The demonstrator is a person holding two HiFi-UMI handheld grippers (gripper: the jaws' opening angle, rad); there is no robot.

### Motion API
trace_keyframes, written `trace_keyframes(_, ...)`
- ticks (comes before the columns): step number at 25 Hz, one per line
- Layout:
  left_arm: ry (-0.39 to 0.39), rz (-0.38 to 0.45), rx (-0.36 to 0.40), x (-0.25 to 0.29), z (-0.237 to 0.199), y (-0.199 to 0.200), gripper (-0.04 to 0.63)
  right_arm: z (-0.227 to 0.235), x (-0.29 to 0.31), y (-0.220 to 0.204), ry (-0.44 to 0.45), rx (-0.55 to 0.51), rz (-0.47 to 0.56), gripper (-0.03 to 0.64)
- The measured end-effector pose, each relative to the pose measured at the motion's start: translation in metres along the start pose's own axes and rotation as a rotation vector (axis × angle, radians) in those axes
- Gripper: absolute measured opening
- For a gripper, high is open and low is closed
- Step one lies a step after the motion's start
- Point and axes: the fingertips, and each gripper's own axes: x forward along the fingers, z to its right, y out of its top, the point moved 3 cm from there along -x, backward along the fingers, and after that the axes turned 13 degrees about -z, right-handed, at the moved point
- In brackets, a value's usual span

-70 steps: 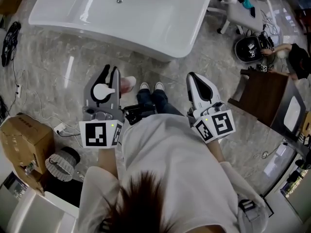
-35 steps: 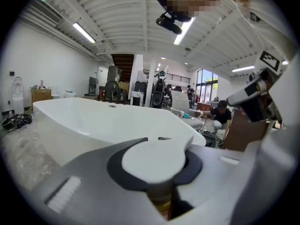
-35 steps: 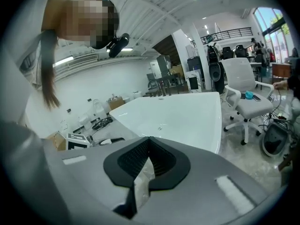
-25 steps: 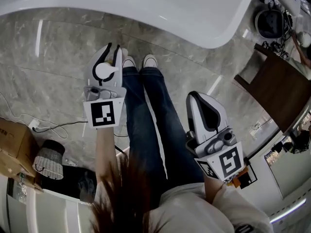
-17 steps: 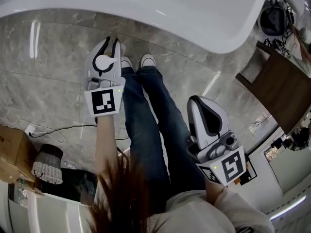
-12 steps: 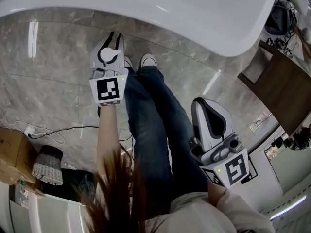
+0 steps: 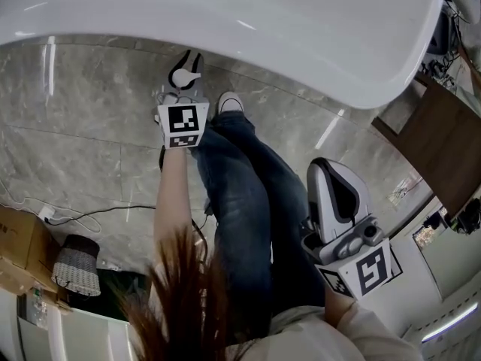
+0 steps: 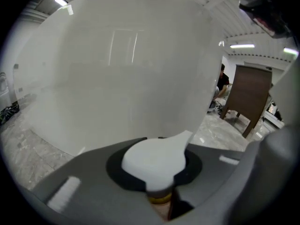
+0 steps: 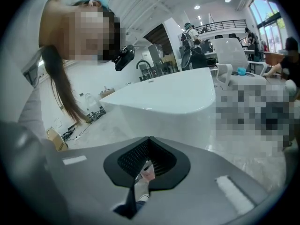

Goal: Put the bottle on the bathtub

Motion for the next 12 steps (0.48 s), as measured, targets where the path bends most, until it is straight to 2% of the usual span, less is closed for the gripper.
trace_keyframes(12, -0.008, -0.059, 0.023, 0.037, 0.004, -0.026, 0.117, 0.009, 0.017, -0.010, -0.014, -0.024, 0.012, -0.003)
